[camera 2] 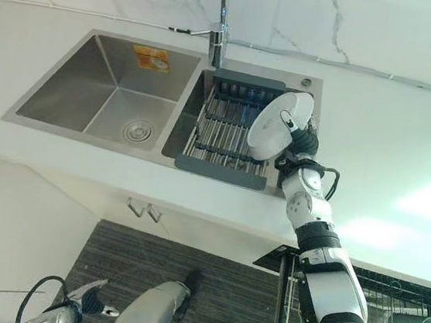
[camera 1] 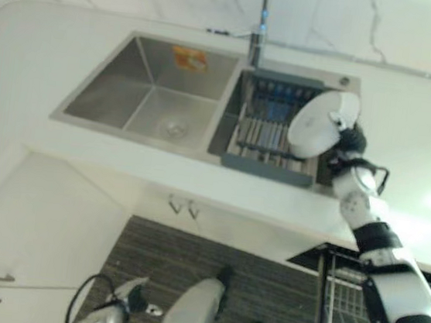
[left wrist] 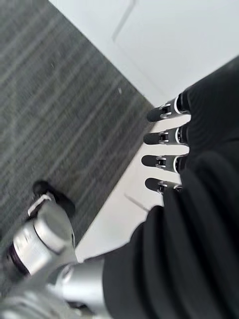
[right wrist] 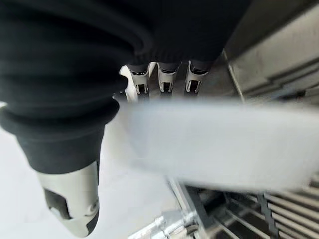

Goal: Place the dishes in the dishwasher.

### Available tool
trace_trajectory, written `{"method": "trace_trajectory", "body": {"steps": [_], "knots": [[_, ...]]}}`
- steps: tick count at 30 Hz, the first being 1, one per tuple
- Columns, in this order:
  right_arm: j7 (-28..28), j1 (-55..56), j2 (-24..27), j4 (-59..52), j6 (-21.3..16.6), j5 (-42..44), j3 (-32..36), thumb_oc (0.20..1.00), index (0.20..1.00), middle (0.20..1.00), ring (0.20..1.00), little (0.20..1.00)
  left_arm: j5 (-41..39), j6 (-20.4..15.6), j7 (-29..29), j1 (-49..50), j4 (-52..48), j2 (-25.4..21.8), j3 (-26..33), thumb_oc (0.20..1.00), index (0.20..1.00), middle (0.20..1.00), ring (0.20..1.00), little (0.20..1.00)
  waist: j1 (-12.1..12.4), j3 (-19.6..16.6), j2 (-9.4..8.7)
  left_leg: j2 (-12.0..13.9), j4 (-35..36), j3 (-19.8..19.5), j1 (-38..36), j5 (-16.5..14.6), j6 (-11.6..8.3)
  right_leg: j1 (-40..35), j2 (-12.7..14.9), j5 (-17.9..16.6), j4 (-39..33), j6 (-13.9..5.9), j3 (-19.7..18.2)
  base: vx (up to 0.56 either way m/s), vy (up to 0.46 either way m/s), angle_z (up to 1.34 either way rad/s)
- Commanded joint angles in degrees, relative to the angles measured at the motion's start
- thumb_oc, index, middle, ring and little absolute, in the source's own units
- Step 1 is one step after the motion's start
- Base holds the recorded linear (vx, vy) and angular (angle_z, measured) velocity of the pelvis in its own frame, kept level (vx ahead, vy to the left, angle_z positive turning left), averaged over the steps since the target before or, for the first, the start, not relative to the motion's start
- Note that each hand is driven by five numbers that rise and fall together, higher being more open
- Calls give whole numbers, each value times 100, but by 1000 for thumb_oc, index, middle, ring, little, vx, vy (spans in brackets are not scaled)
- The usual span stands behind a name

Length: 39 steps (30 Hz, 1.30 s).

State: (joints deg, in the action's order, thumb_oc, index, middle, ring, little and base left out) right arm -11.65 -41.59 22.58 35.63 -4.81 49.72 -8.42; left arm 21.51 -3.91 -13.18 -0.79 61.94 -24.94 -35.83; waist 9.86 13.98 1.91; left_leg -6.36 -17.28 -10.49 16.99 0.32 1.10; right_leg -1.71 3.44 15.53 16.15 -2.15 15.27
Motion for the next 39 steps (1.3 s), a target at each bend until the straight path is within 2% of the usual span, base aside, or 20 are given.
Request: {"method": "trace_trajectory", "body": {"steps": [1,10,11,12,13,21,24,26,27,31,33,34,37,39], "knots": [[185,-155,251,-137,-289,133,-49,1000,1000,1000,1000,1000,-97,274,-112,-29,52,-26,51,1000,1000,1000,1000,1000,113,-203,68,259,9,235,-189,-536,-168,471,292,-554,104,-169,39,6,-23,4],[98,-252,284,-247,-110,66,-53,1000,1000,1000,1000,1000,44,425,-20,50,233,38,147,1000,1000,1000,1000,1000,176,-163,30,235,9,190,-152,-504,-161,475,278,-572,104,-164,95,5,-15,8],[18,-284,303,-224,-35,11,-77,909,909,909,909,909,34,391,8,24,213,18,128,1000,1000,1000,1000,1000,175,-149,34,230,9,184,-144,-504,-156,486,276,-582,104,-169,97,0,0,0],[-103,-307,316,-185,56,-56,-74,379,379,379,379,379,19,361,22,15,190,5,122,1000,1000,1000,1000,1000,178,-139,37,225,9,174,-138,-502,-152,494,273,-586,104,-171,94,0,0,0],[-176,-302,332,-149,72,-123,-84,200,200,200,200,200,-2,346,26,21,178,-4,112,1000,1000,1000,1000,1000,179,-137,35,220,9,170,-139,-501,-151,496,271,-590,104,-173,90,0,0,0],[-351,-343,353,-55,-29,-273,-119,200,200,200,200,200,1,219,38,-13,201,24,86,1000,1000,1000,1000,1000,175,-81,28,242,9,187,-114,-514,-149,530,254,-604,104,-175,62,0,0,0],[-593,-334,403,-95,-123,-957,-172,200,200,200,200,200,168,214,-15,-26,172,19,58,1000,1000,1000,1000,1000,146,-86,23,264,9,231,-115,-524,-150,539,256,-610,104,-185,37,0,0,0],[-710,-307,455,-98,-210,-1063,-181,200,200,200,200,200,261,494,30,-29,178,22,41,1000,1000,1000,1000,1000,130,-90,27,278,9,257,-119,-537,-149,540,255,-607,104,-186,26,-18,-8,0],[-838,-316,480,-105,-433,-1267,-190,200,200,200,200,200,114,850,120,-32,299,38,62,1000,1000,1000,1000,1000,108,-92,32,290,9,286,-121,-552,-151,557,246,-609,104,-185,5,-48,-15,-2],[-1199,-403,428,-407,-993,-1851,-264,200,200,200,200,200,293,1086,152,-41,595,122,196,1000,1000,1000,1000,1000,75,-96,31,315,9,304,-205,-611,-136,553,242,-616,104,-181,-81,-52,-3,-9],[-1454,-452,313,-841,-1372,-2233,-344,200,200,200,200,200,256,1380,279,31,735,193,241,1000,1000,1000,1000,1000,60,-133,32,338,9,313,-308,-669,-132,516,247,-604,104,-180,-157,-54,24,-24],[-1539,-450,246,-1085,-1583,-2395,-377,200,200,200,200,200,244,1452,319,108,834,235,306,1000,1000,1000,1000,1000,52,-197,14,365,9,345,-378,-708,-138,472,255,-587,104,-187,-178,-23,14,-31],[-1816,-281,140,-1838,-1866,-2782,-400,200,200,200,200,200,281,1470,302,268,975,321,507,1000,1000,1000,1000,1000,7,-346,-77,457,9,479,-529,-807,-157,365,263,-539,104,-201,-242,-7,-37,-46],[-1919,-130,93,-2351,-1929,-3025,-363,200,200,200,200,200,288,1531,290,308,996,358,591,1000,1000,1000,1000,1000,-73,-431,-129,533,9,586,-599,-860,-172,319,253,-506,104,-209,-293,-6,-55,-36]]}}
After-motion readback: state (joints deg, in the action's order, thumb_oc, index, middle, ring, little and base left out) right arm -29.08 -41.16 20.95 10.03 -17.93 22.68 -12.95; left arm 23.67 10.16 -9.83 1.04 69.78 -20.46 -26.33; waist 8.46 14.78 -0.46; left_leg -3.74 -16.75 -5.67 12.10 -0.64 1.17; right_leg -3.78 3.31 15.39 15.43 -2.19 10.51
